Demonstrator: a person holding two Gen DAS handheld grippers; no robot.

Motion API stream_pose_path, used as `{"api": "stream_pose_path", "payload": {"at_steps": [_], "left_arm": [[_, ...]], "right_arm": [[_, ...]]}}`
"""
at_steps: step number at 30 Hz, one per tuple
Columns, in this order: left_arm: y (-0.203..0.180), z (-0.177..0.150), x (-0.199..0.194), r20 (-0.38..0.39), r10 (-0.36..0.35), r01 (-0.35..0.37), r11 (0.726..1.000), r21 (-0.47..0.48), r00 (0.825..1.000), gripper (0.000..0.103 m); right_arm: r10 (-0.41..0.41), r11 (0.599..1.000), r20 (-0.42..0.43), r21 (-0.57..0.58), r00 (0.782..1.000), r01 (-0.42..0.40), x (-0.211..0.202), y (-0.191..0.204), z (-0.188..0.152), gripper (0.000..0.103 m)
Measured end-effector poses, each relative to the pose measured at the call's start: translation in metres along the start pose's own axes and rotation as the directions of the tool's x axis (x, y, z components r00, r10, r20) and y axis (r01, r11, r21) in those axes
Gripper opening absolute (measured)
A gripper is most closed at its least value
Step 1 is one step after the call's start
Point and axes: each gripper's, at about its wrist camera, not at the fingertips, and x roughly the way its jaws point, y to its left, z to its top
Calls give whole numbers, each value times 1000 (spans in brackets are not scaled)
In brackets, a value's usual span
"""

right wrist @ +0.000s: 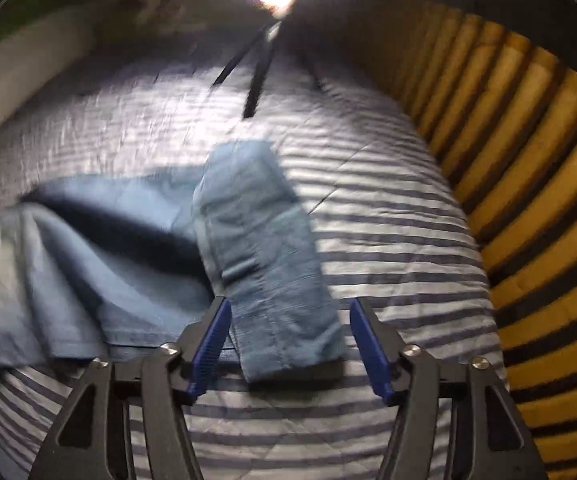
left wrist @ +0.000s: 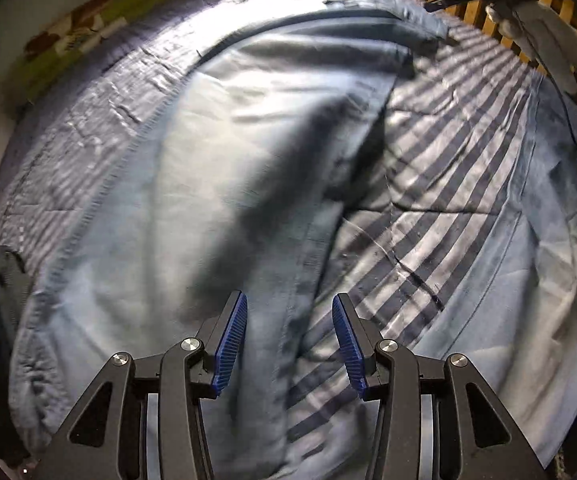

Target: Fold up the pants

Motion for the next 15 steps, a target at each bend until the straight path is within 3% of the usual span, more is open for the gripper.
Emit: {"api": "stream_pose_path", "payload": {"at_steps": [5, 8, 9, 10, 11, 12, 15], "left_arm": [[-6, 6, 26, -38, -10, 10, 1000, 0, 999, 55], [-5, 10, 28, -28, -29, 29, 1000, 5, 999, 55], [-4, 11, 30, -27, -34, 34, 999, 7, 999, 49], [-3, 12, 30, -26, -41, 41, 999, 7, 999, 46], [-3, 12, 29, -29, -37, 37, 999, 6, 999, 36], [-3, 14, 29, -31, -26, 27, 1000, 12, 999, 25], [-7, 13, 26, -37, -28, 30, 999, 33, 999, 11]], "right_arm": [[-103, 977, -61, -196, 993, 89, 41, 26, -15, 59], [-59, 980, -64, -192, 996, 46, 39, 14, -15, 55], [-38, 985, -73, -173, 997, 25, 39, 8, -14, 37], [-9, 989, -96, -148, 995, -5, 40, -3, -12, 27], [2, 992, -110, -128, 994, -16, 42, -9, -10, 10], [15, 995, -120, -99, 993, -27, 40, -19, -7, 7], [76, 996, -76, 46, 994, -73, 22, -60, 9, 6]]}}
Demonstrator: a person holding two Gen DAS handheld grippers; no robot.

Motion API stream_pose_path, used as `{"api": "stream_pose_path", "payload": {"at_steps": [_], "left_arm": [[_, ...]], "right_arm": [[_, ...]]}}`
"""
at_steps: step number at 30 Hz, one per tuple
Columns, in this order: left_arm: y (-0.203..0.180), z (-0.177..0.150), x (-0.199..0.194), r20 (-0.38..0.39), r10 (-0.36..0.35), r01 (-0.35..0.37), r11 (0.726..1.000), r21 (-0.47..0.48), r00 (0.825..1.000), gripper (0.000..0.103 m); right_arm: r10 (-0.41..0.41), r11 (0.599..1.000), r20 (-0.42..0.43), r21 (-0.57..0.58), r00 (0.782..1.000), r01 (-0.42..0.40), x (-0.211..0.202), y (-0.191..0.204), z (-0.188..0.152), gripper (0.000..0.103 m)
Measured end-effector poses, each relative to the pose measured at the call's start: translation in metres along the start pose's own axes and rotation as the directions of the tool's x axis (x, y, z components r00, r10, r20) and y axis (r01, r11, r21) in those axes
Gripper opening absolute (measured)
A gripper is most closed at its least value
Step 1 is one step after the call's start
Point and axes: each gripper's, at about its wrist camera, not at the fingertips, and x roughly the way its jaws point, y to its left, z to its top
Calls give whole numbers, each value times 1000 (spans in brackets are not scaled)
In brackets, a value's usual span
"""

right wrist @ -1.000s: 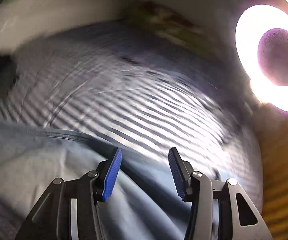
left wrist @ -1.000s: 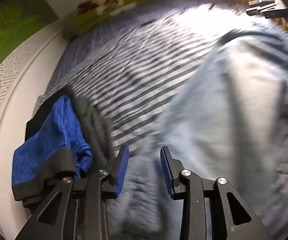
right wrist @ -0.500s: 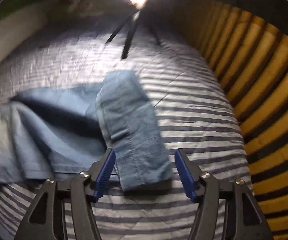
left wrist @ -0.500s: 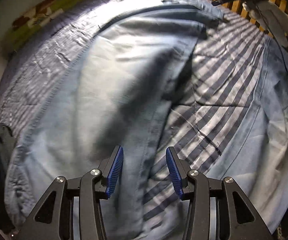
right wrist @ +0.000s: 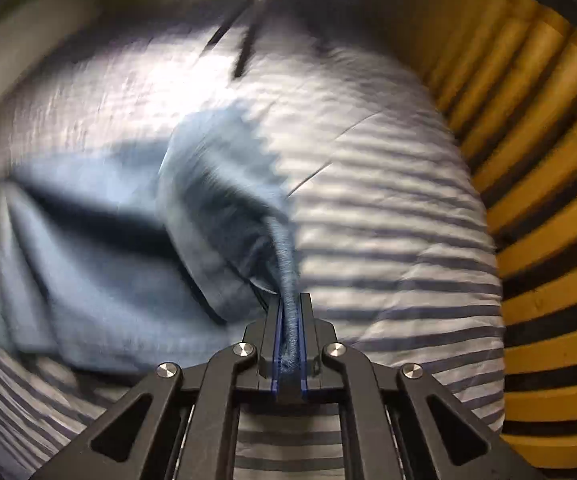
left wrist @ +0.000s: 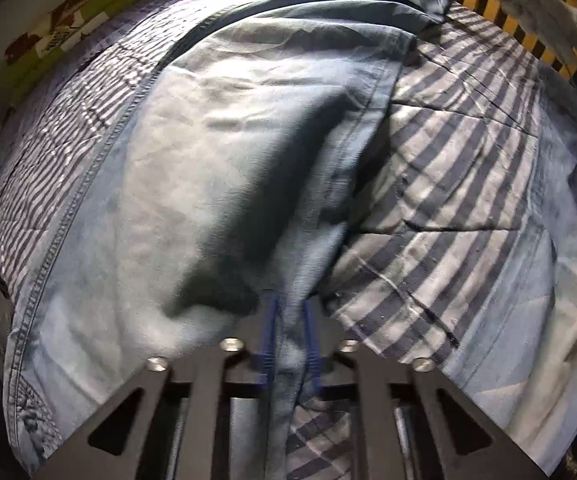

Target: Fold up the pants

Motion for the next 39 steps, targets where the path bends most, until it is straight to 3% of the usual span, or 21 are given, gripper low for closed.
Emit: {"api": "stream_pose_path", "payload": {"at_steps": [1, 2, 3, 4, 5, 7, 10, 14, 17, 20, 21, 23, 25, 26, 29, 32, 37, 39], "left_arm": [[-2, 1, 0, -1, 7, -7, 1000, 8, 1000, 11], [-3, 1, 1, -2, 15, -15, 1000, 11, 1000, 10], [-5, 0, 0, -2, 18, -18, 1000, 16, 1000, 9], [-6, 0, -1, -2, 20, -20, 1000, 15, 1000, 9], [-7, -1, -1, -3, 20, -20, 1000, 15, 1000, 8], [-8, -1, -2, -3, 18, -18, 1000, 20, 1000, 8], [-10, -1, -3, -5, 16, -16, 1000, 20, 1000, 8], [-10, 1, 0, -5, 23, -23, 999, 27, 1000, 8], [-7, 1, 2, -7, 18, -18, 1000, 20, 1000, 8], [-9, 1, 2, -6, 23, -22, 1000, 12, 1000, 8], [-10, 1, 2, -5, 28, -28, 999, 17, 1000, 8], [-12, 1, 3, -5, 41, -41, 999, 29, 999, 8], [-15, 2, 3, -6, 54, -53, 997, 49, 999, 8], [-19, 1, 2, -5, 59, -58, 997, 56, 998, 7], [-23, -1, 0, 3, 69, -69, 994, 83, 998, 6], [-22, -2, -1, 9, 55, -55, 997, 62, 998, 6], [-25, -2, -16, 45, 30, -31, 999, 37, 999, 7], [-30, 3, -20, 54, 39, -41, 998, 40, 998, 17]], "right_arm": [[7, 997, 31, 83, 999, -10, -9, -20, 7, 6], [-18, 978, 55, 209, 998, 6, -16, -47, 13, 13], [-66, 960, 53, 276, 996, 49, -18, -60, 16, 29], [-185, 925, 29, 342, 982, 165, -20, -75, 17, 37], [-285, 900, 3, 346, 959, 266, -21, -80, 18, 40], [-324, 904, -2, 294, 946, 310, -21, -80, 18, 40], [-237, 944, 68, 251, 969, 214, -28, -73, 3, 42], [-98, 992, 146, 87, 984, 86, -28, -39, 3, 42], [40, 998, 124, 51, 992, -46, -12, -11, 18, 41], [119, 991, 72, 50, 990, -123, 23, 10, 38, 41], [99, 993, 61, 60, 993, -103, 36, 13, 45, 40], [-62, 987, 95, 153, 994, 47, 48, 3, 63, 39], [-211, 943, 163, 294, 964, 157, 32, -22, 72, 42], [-218, 932, 194, 333, 956, 145, 22, -34, 72, 42], [-178, 935, 187, 337, 966, 107, 3, -54, 54, 48], [-240, 927, 121, 323, 963, 191, -8, -62, 12, 59], [-130, 905, -10, 406, 991, 123, -2, -76, -60, 60], [-75, 883, -34, 462, 997, 83, 6, -83, -76, 60]]}}
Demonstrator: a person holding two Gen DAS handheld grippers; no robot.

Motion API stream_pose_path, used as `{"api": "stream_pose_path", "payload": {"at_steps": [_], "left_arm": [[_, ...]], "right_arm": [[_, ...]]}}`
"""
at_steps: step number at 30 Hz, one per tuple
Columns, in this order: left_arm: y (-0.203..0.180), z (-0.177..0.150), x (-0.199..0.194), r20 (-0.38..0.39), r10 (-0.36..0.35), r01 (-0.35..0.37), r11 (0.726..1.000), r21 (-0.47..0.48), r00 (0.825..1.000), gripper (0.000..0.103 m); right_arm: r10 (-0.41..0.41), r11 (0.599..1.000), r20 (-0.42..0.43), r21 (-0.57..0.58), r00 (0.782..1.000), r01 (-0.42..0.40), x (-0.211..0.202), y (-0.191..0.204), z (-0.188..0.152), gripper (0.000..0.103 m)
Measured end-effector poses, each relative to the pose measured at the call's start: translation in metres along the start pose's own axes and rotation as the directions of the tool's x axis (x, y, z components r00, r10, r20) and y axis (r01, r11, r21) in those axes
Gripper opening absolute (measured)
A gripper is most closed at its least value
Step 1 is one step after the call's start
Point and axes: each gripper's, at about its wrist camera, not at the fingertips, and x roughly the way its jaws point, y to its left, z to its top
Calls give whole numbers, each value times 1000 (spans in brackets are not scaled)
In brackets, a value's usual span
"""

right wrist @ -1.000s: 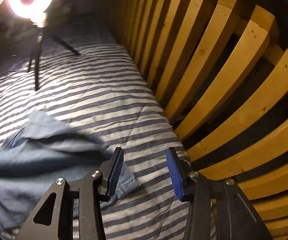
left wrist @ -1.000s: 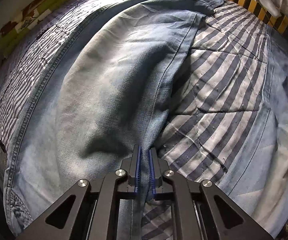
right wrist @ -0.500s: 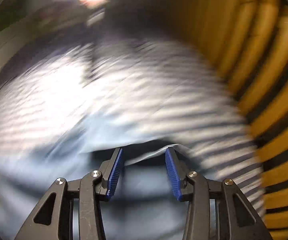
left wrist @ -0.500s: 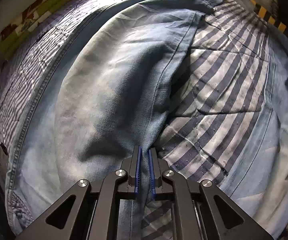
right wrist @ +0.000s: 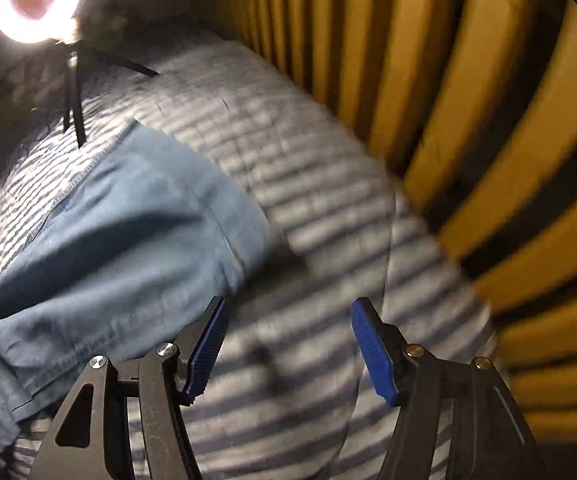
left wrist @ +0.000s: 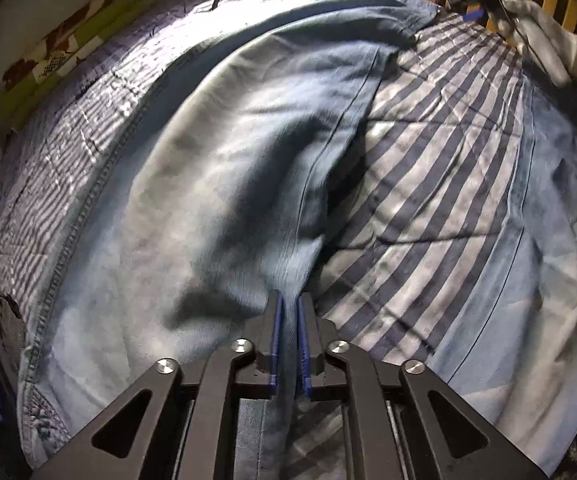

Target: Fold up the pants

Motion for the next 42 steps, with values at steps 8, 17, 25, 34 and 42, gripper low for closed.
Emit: {"api": "stream_pose_path", "payload": {"at_steps": [8, 17, 25, 34, 42], "left_arm": [[-14, 36, 27, -24, 33, -31, 997, 75, 999, 30], [-16, 45, 19, -21, -1, 3, 997, 79, 1000, 5], [-12, 44, -2, -4, -17, 17, 999, 48, 1000, 5], [3, 37, -47, 61, -115, 115, 993, 12, 991, 4], [-24, 21, -34, -41, -204, 206, 977, 58, 978, 12]], "right_arm": [[172, 966, 3, 195, 985, -170, 14, -10, 8, 63], [377, 877, 35, 310, 926, -369, 8, -14, 13, 65], [187, 960, -26, 218, 982, -177, 23, 9, 23, 60], [81, 995, 116, 55, 990, -88, -22, 20, 39, 9], [-157, 983, 33, -91, 987, 160, -10, 20, 14, 24]]}}
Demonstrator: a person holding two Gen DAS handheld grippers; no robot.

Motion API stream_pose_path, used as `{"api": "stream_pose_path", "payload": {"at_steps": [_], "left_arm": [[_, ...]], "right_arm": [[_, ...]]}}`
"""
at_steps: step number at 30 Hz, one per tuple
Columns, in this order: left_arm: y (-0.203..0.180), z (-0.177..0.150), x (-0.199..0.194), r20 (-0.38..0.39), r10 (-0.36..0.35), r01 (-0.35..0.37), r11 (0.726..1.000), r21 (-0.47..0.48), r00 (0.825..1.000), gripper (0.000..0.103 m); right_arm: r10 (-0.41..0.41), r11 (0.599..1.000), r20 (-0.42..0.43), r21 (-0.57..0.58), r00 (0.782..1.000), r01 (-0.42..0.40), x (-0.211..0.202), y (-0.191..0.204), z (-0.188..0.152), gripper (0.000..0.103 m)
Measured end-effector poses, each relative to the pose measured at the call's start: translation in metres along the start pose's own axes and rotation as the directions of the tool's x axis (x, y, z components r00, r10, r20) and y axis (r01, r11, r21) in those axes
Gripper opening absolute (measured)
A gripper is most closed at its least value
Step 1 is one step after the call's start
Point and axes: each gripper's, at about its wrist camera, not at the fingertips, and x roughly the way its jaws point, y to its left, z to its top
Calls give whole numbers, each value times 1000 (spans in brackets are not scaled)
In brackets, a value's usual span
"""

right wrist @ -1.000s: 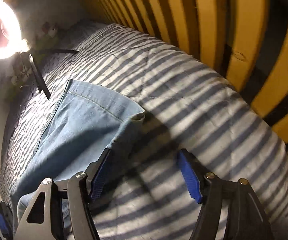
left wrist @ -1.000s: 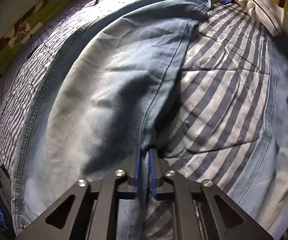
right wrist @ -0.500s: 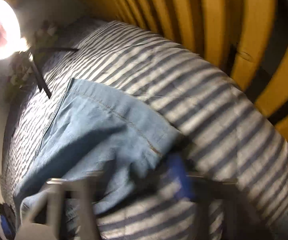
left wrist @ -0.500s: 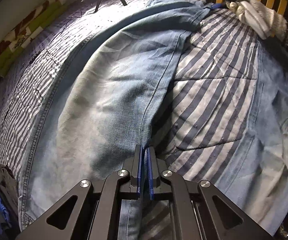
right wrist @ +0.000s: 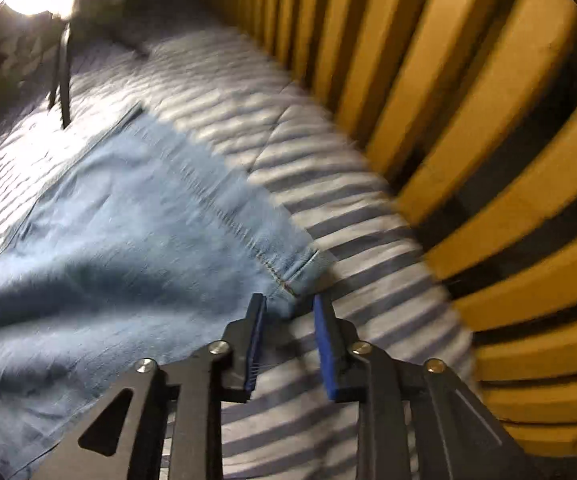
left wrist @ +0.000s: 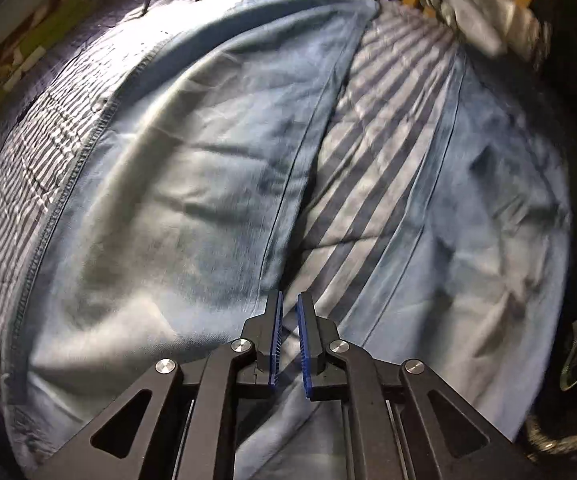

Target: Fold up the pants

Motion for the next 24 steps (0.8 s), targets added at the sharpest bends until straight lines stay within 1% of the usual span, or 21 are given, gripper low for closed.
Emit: {"api": "stream_pose_path", "payload": {"at_steps": [1, 2, 3, 4, 6, 7, 8, 10, 11, 13, 14, 16, 20, 21, 24], "left_arm": [[4, 0, -8, 28, -11, 12, 1000, -18, 1000, 15], [10, 0, -16, 57, -7, 9, 999, -35, 998, 23], [17, 0, -22, 78, 17, -12, 998, -56, 997, 30], [25, -1, -23, 84, 45, -39, 997, -73, 995, 31], [42, -2, -19, 65, 106, -99, 990, -102, 992, 31], [51, -5, -16, 49, 126, -119, 985, -126, 991, 31], [59, -8, -12, 32, 126, -120, 981, -151, 991, 31], [69, -16, -1, 2, 124, -121, 977, -176, 992, 31], [71, -18, 3, -7, 122, -121, 978, -172, 993, 31], [72, -21, 11, -17, 118, -119, 982, -149, 993, 31], [70, -22, 14, -18, 116, -117, 984, -133, 993, 31], [68, -21, 21, -14, 110, -111, 987, -114, 994, 31], [73, -24, 27, -4, 90, -90, 989, -114, 996, 31], [74, -24, 31, 0, 85, -84, 989, -119, 996, 31], [77, -25, 35, 12, 72, -70, 989, -129, 997, 31]], "right_arm": [[-14, 1000, 55, -3, 998, 14, -15, 2, 1, 24], [0, 1000, 90, -22, 996, 2, -25, 6, 2, 25], [35, 998, 117, -55, 992, -29, -35, 16, 6, 28], [101, 991, 128, -97, 987, -89, -44, 30, 13, 30], [214, 971, 96, -133, 972, -201, -46, 58, 29, 35], [276, 954, 58, -135, 959, -266, -45, 74, 36, 36], [321, 941, 23, -123, 947, -316, -39, 95, 46, 37], [357, 930, -24, -79, 934, -358, -29, 124, 59, 39], [366, 928, -44, -54, 930, -368, -23, 140, 65, 41], [360, 932, -76, -18, 930, -363, -8, 166, 73, 43], [336, 941, -84, 0, 938, -337, 1, 180, 78, 43], [301, 954, -101, 36, 948, -299, 16, 194, 83, 43], [244, 969, -164, 75, 956, -235, 45, 210, 92, 43], [239, 970, -170, 79, 956, -229, 45, 209, 93, 43], [233, 971, -208, 108, 950, -214, 60, 209, 95, 42]]}}
